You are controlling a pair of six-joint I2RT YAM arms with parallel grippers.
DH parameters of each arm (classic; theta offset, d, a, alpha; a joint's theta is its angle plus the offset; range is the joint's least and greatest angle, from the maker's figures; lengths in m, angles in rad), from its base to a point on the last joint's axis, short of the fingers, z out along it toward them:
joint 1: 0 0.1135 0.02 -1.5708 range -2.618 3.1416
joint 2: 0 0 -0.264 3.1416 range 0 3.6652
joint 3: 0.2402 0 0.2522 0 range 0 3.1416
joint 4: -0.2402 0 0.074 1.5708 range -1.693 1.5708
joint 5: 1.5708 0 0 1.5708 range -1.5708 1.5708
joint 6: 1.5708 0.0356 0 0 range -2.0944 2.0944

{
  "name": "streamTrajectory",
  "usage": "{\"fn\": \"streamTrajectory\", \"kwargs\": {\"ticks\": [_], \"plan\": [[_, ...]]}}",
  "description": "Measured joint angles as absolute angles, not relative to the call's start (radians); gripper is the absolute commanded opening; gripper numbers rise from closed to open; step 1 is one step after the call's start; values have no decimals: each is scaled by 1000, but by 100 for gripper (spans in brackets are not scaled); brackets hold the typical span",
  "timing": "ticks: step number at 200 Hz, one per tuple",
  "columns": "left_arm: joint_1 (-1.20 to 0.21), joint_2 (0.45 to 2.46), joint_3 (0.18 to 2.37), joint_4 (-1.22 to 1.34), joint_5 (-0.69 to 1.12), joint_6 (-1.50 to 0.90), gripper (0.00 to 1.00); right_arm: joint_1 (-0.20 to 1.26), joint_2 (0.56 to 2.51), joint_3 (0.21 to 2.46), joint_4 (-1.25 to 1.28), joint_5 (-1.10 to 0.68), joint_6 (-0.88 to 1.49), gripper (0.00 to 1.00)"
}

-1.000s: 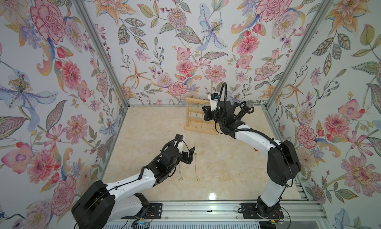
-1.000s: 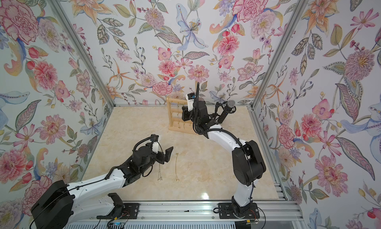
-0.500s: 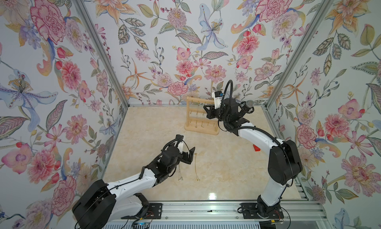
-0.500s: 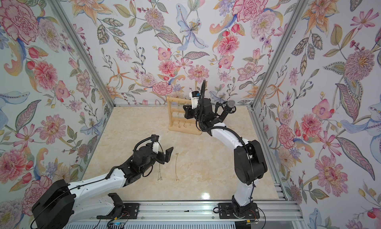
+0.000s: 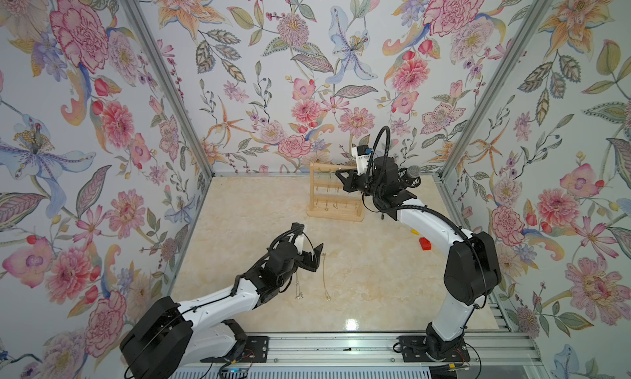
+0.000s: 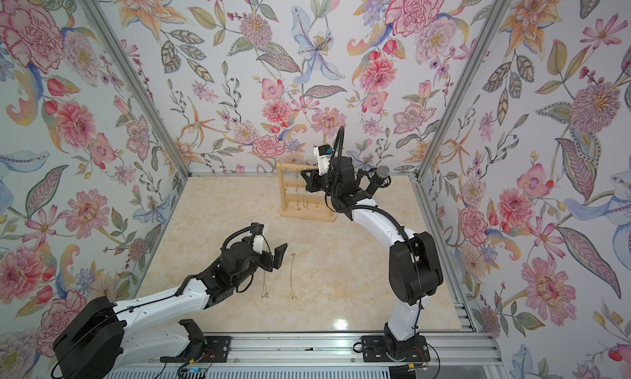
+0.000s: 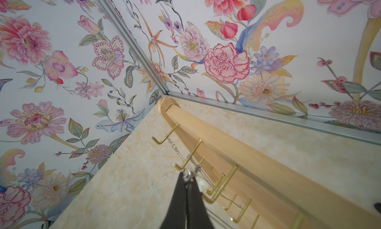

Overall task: Take the necklace off the jewelry display stand
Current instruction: Take off the necklace from the stand.

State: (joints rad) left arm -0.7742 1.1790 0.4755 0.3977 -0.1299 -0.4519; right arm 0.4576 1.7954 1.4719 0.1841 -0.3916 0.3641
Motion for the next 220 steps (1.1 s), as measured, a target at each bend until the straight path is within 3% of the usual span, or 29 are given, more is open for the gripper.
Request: {"fn": "streamTrajectory", "kwargs": {"ticks": [124,220], "plan": [[-774,1180,476,398,-130,-452,99,474,1785,1472,180,-405,364,0],[-774,1180,476,398,-131,-452,99,504,1628,1426,167,-397,347,0]]}}
